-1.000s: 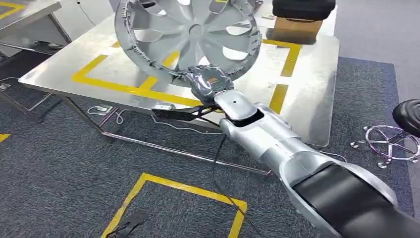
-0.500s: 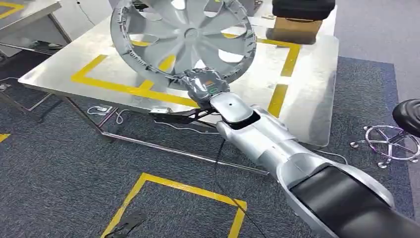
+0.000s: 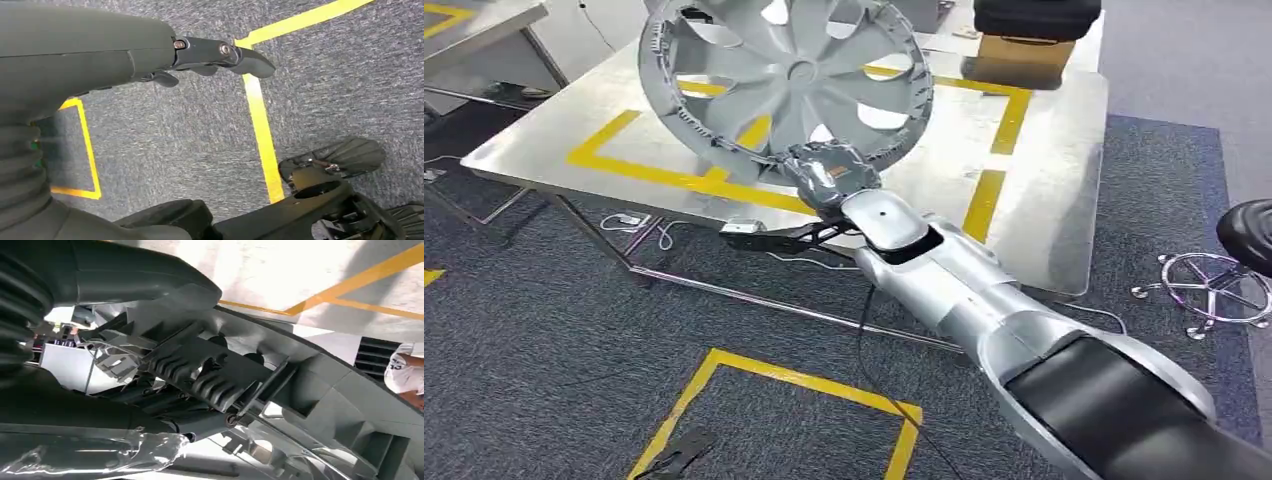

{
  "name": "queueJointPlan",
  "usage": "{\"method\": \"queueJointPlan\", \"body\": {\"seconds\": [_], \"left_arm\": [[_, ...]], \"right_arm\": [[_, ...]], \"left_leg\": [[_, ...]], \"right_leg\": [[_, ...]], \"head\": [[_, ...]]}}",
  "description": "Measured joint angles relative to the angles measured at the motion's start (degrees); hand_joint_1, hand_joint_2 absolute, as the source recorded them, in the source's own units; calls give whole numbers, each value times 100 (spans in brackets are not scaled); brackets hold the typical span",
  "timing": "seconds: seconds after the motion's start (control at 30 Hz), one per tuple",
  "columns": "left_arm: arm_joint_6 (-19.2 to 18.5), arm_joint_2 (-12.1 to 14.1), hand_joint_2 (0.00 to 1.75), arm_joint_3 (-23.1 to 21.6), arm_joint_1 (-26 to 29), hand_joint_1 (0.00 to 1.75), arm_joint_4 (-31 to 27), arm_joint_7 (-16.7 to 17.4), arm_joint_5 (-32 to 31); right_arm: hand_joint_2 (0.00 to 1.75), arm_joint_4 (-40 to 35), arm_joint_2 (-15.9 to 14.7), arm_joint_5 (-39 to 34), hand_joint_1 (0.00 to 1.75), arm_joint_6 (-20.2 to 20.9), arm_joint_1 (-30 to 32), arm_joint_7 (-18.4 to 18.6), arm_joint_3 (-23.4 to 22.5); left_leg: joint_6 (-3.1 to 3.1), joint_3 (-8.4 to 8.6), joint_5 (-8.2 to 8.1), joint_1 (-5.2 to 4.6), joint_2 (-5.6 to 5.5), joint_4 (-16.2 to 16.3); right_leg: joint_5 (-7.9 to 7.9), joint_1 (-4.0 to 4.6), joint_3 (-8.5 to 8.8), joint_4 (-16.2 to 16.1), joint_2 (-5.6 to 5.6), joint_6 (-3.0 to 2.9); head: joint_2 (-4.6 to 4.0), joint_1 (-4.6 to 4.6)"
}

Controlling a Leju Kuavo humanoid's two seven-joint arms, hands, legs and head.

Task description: Take the parts from the cabinet and place them on the table.

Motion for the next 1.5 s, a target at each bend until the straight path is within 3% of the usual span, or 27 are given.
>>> {"method": "queueJointPlan", "body": {"seconds": [0.37,0.83,1.5], "left_arm": [[-13,13,175,70,13,0,0,-20,26],[-11,33,175,101,43,0,0,-59,-7],[120,28,175,105,16,0,0,-24,-26]], "right_arm": [[175,2,-70,7,175,109,-54,194,22],[175,221,-756,-13,175,114,-87,455,-48],[175,306,-791,114,175,72,-64,354,-55]], "left_leg": [[0,0,1,-1,0,0],[3,-3,3,0,3,1],[4,-5,3,0,3,1]], "right_leg": [[1,0,0,-2,0,0],[9,-1,1,-15,6,6],[10,-1,1,-15,4,7]], "head": [[0,0],[0,0],[0,0]]}}
